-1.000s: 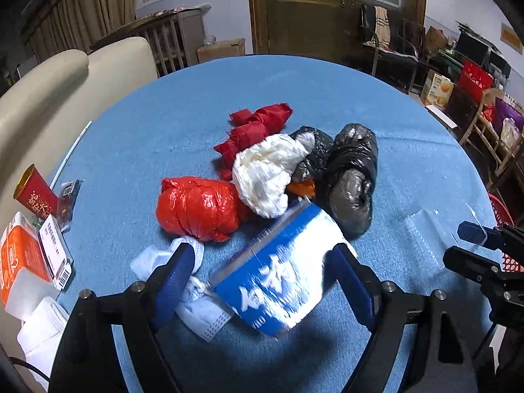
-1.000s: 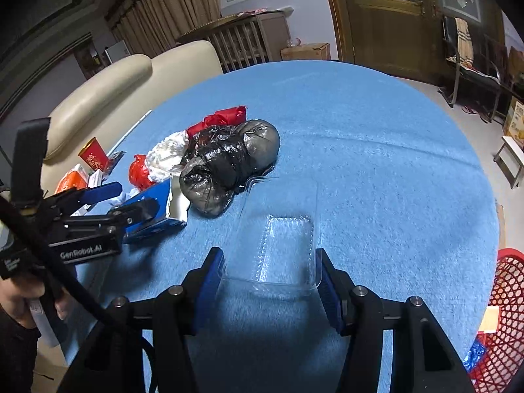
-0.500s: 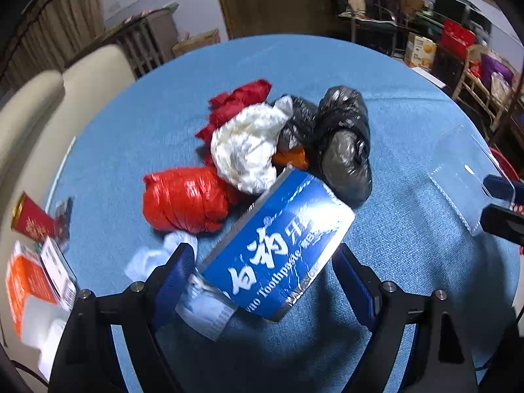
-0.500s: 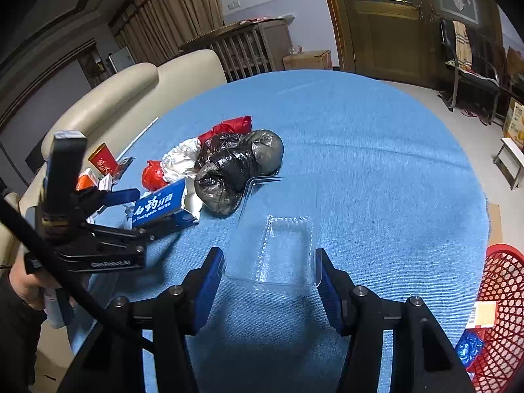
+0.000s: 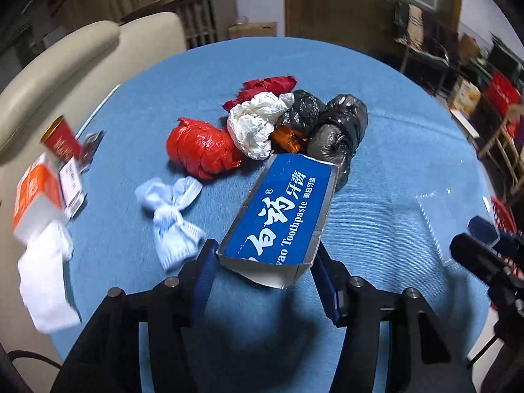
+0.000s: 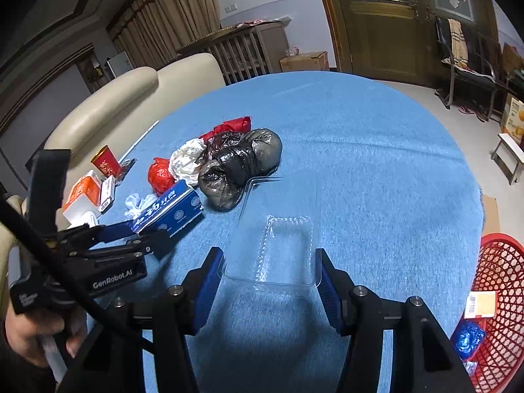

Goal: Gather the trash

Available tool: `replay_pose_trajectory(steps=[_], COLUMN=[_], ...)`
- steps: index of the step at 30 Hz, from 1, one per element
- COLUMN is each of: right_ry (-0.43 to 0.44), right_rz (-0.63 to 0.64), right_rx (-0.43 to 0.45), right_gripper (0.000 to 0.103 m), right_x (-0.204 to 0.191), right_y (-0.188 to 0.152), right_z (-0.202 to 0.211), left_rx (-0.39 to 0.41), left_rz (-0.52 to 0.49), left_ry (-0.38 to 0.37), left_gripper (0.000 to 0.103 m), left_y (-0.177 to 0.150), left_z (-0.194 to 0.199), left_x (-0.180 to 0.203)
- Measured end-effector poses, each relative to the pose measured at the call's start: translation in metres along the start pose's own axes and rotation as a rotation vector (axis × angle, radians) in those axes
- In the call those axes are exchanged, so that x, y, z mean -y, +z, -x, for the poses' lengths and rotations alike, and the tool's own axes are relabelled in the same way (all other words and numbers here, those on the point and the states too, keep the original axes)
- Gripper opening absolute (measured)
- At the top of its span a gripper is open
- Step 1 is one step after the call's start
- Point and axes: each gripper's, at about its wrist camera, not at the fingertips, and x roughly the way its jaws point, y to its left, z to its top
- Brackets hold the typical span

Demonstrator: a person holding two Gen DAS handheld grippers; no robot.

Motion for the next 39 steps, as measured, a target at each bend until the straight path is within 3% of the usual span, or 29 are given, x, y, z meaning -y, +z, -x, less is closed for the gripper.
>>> replay_pose_trajectory(steps=[5, 18, 25, 27, 33, 34, 36, 37, 38, 39], right_ry=[-0.001, -0.004, -0.01, -0.014, -0.027, -0.028, -0.027, -0.028, -0.027, -0.025], right_rz=[0.0, -0.007, -0.018, -0.025, -0.056, -0.061, -0.072, -0.073, -0.075, -0.079], right_rx=[0.01, 0.036, 0.048, 0.054, 0.06, 0.059, 0.057, 0.058, 0.058, 0.059], right_gripper=[0.059, 0.059, 0.059, 0.059, 0.059, 0.059, 0.059, 0.059, 0.059, 0.059], right_x=[0.001, 0.005, 0.012, 0.016, 0.031, 0.034, 0.038, 0.039, 0.04, 0.041], right_y=[-0.005, -0.009, -0.009, -0.009, -0.01, -0.011, -0.012, -0.013, -0.013, -0.013], right_z=[0.01, 0.028, 0.034, 0.037, 0.042, 0.043, 0.043, 0.043, 0.044, 0.044], left_rx=[0.025, 0.063, 0.079, 0.085, 0.094, 0.102, 0.117, 0.112, 0.122, 0.137], left_rz=[0.066, 0.051, 0.071, 0.072, 0.08, 0.094, 0.099, 0.084, 0.07, 0.063], left_ry=[0.014, 0.038, -0.018, -0.034, -0.058, -0.077, -0.103, -0.095, -0.075, -0.064], left_gripper=[0.057, 0.05, 0.036, 0.023, 0.022, 0.025, 0.044, 0.069, 0.079, 0.079], left_y=[-0.008, 0.0, 0.003, 0.005, 0.007, 0.008, 0.009, 0.01, 0.01, 0.009], left_z=[0.023, 0.043, 0.05, 0.052, 0.053, 0.054, 0.055, 0.053, 0.052, 0.052], left_x=[0.002, 0.012, 0.012, 0.014, 0.015, 0.011, 0.006, 0.005, 0.005, 0.005])
